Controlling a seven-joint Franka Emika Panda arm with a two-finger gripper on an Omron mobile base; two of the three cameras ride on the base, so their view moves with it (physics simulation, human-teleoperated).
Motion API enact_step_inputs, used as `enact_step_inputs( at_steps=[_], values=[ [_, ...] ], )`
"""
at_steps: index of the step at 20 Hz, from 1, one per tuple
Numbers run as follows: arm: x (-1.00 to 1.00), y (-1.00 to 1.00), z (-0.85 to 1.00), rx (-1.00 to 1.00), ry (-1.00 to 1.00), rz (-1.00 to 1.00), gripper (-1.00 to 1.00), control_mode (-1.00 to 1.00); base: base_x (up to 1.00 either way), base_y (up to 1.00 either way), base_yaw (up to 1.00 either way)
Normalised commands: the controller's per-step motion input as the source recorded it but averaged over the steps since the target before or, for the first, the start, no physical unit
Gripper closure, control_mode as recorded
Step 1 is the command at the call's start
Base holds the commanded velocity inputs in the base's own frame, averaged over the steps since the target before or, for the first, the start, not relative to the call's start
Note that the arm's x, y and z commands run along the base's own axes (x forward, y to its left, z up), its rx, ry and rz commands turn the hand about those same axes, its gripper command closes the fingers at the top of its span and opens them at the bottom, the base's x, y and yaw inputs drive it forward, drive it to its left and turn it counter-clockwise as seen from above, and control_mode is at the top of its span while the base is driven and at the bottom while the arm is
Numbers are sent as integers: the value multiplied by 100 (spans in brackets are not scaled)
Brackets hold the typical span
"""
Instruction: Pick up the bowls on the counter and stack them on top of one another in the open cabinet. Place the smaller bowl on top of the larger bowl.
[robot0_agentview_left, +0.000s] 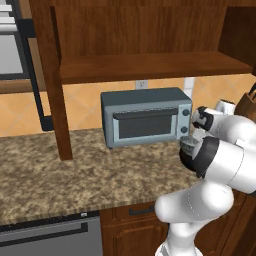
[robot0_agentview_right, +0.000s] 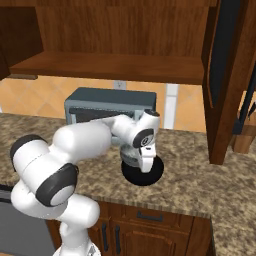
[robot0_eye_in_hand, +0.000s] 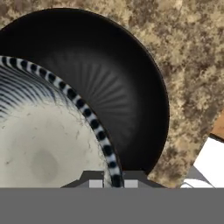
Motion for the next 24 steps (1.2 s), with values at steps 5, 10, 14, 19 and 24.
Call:
enact_step_inputs(
  at_steps=[5, 10, 14, 19, 24],
  values=[
    [0, -32, -41, -19, -4, 0, 100, -100, 0, 0, 0],
    [13, -4, -34, -11, 0, 0, -100, -100, 0, 0, 0],
    [8, 0, 1, 0, -2, 0, -100, -100, 0, 0, 0],
    [-19, -48, 90, 16, 9, 0, -100, -100, 0, 0, 0],
    [-6, -38, 23, 5, 21, 6, -100, -100, 0, 0, 0]
  ],
)
